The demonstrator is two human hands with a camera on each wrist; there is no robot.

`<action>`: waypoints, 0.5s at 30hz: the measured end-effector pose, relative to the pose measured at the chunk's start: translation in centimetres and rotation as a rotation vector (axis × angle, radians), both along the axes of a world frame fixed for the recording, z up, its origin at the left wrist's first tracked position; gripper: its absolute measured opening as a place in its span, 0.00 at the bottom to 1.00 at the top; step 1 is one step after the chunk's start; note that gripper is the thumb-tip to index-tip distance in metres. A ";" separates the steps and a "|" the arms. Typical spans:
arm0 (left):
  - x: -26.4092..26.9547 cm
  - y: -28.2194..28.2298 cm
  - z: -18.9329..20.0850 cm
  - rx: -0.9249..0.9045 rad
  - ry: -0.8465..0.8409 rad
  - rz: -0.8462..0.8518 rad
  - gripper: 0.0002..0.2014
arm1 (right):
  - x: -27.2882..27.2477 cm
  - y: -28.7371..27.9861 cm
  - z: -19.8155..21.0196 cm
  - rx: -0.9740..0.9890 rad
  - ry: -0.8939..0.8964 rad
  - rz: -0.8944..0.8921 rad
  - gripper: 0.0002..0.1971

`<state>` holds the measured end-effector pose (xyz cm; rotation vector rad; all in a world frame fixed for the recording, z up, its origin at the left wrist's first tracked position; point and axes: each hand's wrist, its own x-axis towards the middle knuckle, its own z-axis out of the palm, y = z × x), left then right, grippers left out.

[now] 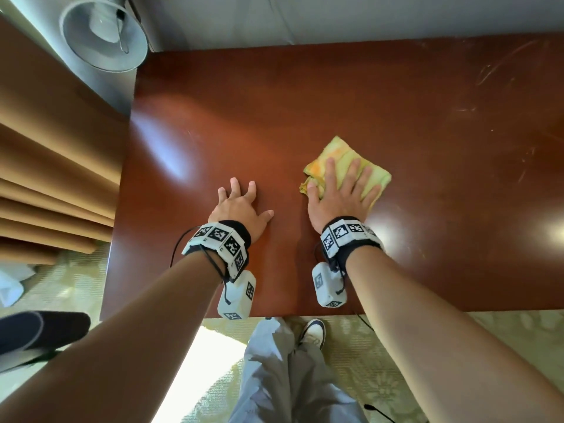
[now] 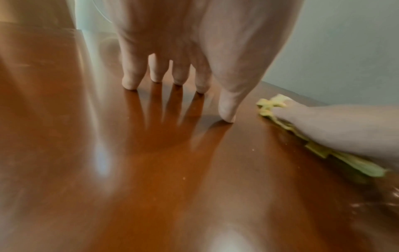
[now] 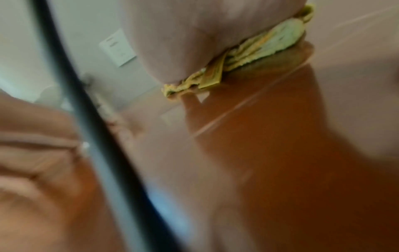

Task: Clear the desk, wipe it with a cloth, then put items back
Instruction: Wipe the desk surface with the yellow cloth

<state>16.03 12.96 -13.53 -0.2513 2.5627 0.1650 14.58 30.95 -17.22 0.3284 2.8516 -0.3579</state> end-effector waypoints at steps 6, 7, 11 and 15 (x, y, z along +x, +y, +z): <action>-0.2 -0.1 0.1 -0.021 -0.010 -0.017 0.35 | 1.8 -5.1 -0.2 0.019 0.021 0.263 0.33; -0.2 -0.1 0.0 -0.025 -0.013 -0.018 0.35 | 1.7 -4.9 -0.2 0.012 0.015 0.260 0.33; -0.5 0.2 0.4 -0.013 -0.024 -0.029 0.37 | 1.3 -3.9 0.1 -0.007 -0.023 0.262 0.33; -0.9 0.4 0.9 0.018 -0.069 -0.006 0.40 | 1.9 -0.1 0.4 0.019 -0.081 0.128 0.34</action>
